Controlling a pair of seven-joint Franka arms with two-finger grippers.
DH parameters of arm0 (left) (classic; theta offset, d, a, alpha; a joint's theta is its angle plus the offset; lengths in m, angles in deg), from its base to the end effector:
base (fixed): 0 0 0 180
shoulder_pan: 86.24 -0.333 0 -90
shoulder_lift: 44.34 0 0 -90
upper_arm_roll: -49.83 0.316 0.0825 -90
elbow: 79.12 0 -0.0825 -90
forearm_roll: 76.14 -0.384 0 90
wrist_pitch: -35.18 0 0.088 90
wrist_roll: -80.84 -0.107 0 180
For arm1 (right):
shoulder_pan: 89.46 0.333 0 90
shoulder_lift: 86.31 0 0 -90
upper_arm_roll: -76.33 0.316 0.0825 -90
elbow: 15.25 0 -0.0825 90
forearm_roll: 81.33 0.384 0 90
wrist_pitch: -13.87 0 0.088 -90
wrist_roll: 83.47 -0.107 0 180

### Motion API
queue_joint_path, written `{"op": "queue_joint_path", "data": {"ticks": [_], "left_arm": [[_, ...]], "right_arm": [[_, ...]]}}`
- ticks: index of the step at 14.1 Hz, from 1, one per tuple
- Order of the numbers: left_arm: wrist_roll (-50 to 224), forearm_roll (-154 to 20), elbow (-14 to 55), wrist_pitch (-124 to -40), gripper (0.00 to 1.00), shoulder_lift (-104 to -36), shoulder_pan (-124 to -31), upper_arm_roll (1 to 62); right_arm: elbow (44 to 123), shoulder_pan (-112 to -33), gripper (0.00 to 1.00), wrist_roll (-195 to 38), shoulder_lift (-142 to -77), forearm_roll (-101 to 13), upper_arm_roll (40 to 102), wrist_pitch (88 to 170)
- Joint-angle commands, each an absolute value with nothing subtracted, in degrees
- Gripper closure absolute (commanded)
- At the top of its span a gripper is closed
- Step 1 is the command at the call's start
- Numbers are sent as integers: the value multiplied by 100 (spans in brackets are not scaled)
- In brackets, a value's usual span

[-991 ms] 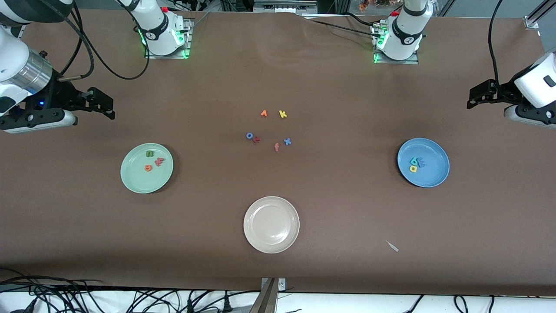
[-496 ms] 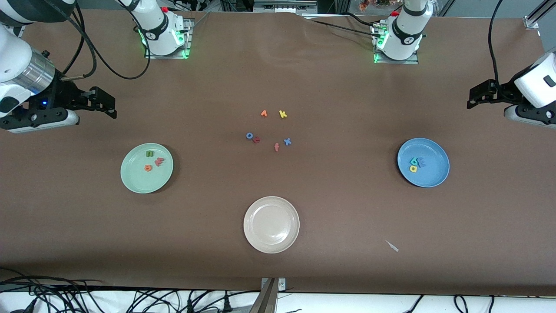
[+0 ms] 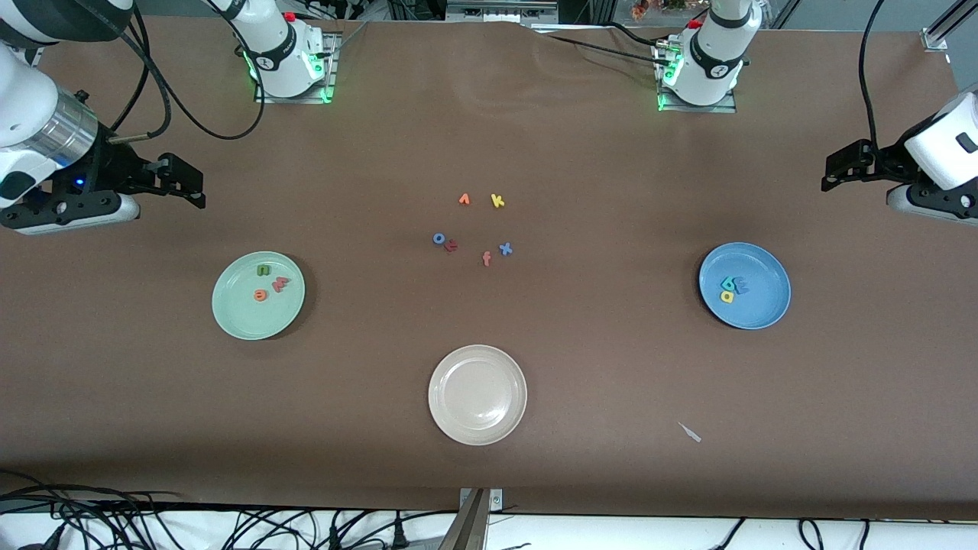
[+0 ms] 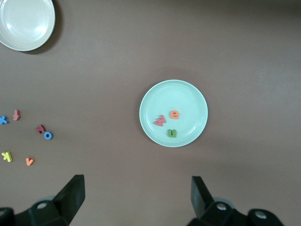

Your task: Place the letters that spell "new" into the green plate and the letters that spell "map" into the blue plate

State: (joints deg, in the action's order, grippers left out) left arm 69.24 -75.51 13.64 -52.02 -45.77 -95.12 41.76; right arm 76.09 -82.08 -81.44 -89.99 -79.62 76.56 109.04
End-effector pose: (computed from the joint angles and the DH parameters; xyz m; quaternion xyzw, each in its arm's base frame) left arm 0.5536 0.0075 0.5843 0.9937 -0.0939 -0.0597 0.0138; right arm 0.5751 0.0797 0.5849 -0.9965 -0.0827 -0.0006 0.0150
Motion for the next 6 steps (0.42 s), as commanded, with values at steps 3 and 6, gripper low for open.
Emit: {"op": "queue_joint_path", "data": {"ticks": [3, 6], "left_arm": [[6845, -7676, 1405, -5245, 0, -4557, -9494, 4166], [6845, -7676, 1405, -5245, 0, -4557, -9494, 4166]], "right_arm": [[7571, -8252, 0, -8171, -8991, -8071, 7712, 10818], [7571, -8252, 0, -8162, -8991, -8168, 7712, 10809]]}}
